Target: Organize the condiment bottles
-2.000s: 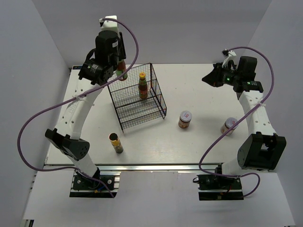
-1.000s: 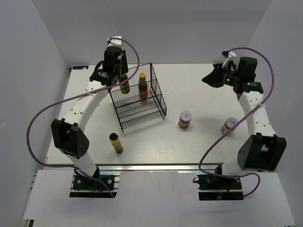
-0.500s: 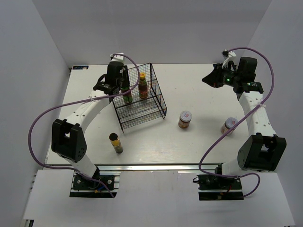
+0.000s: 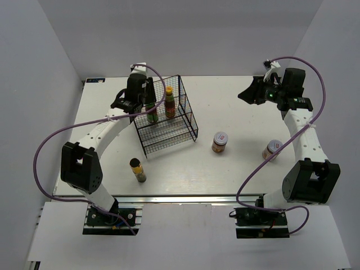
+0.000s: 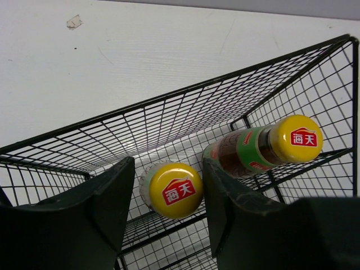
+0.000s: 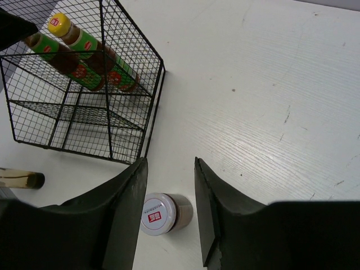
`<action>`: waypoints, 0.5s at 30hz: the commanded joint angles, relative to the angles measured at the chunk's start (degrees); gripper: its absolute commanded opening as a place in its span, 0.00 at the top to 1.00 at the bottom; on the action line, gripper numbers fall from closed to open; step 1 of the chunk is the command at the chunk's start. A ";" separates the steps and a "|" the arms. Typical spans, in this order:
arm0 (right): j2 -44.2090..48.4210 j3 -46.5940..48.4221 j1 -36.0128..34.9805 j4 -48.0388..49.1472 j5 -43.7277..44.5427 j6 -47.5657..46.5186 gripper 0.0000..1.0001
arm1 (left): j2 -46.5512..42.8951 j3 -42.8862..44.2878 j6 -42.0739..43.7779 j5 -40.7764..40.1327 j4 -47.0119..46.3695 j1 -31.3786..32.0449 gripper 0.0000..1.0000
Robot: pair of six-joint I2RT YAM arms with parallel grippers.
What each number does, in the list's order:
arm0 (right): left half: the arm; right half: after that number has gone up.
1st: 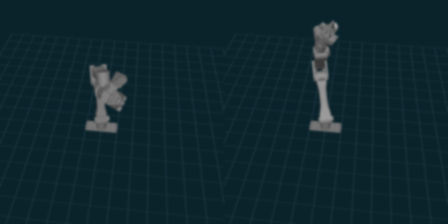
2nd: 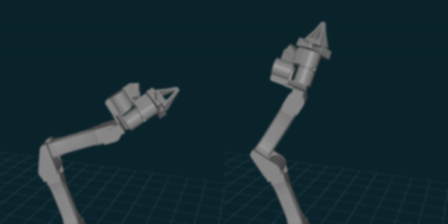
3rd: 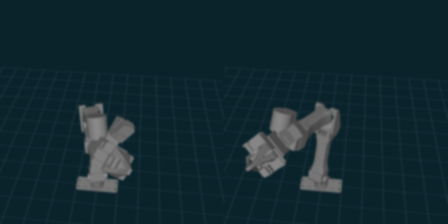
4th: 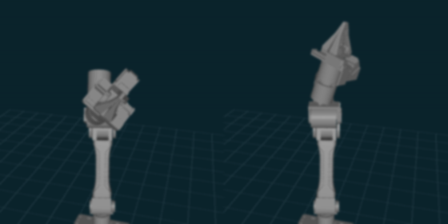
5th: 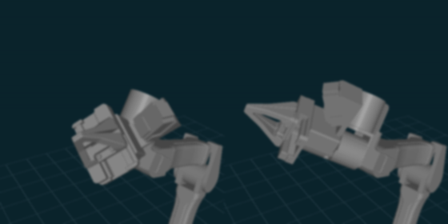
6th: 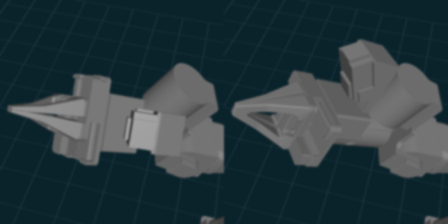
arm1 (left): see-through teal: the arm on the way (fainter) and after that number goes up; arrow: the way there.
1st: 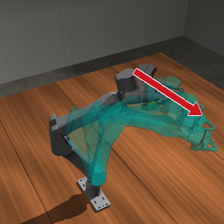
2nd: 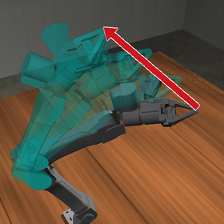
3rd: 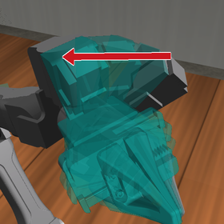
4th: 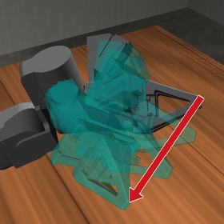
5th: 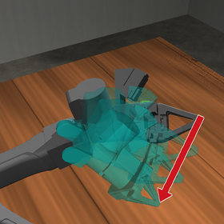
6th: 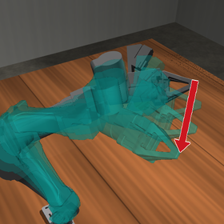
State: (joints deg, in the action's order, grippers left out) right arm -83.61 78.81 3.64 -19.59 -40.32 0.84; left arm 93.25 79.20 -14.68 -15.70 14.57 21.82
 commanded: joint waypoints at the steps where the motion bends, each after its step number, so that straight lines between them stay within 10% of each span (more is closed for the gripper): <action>1: 1.35 -0.85 0.23 0.52 -0.73 -0.58 0.55 | -4.22 0.52 -0.62 0.85 -2.00 0.06 0.38; 15: 1.70 -1.11 0.23 0.17 -1.08 -2.32 0.51 | -5.18 1.48 -0.35 2.08 -1.12 -0.03 0.23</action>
State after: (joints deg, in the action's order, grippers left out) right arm -83.61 77.84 3.64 -19.70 -40.32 0.56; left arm 92.75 79.22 -15.00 -14.72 14.11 21.85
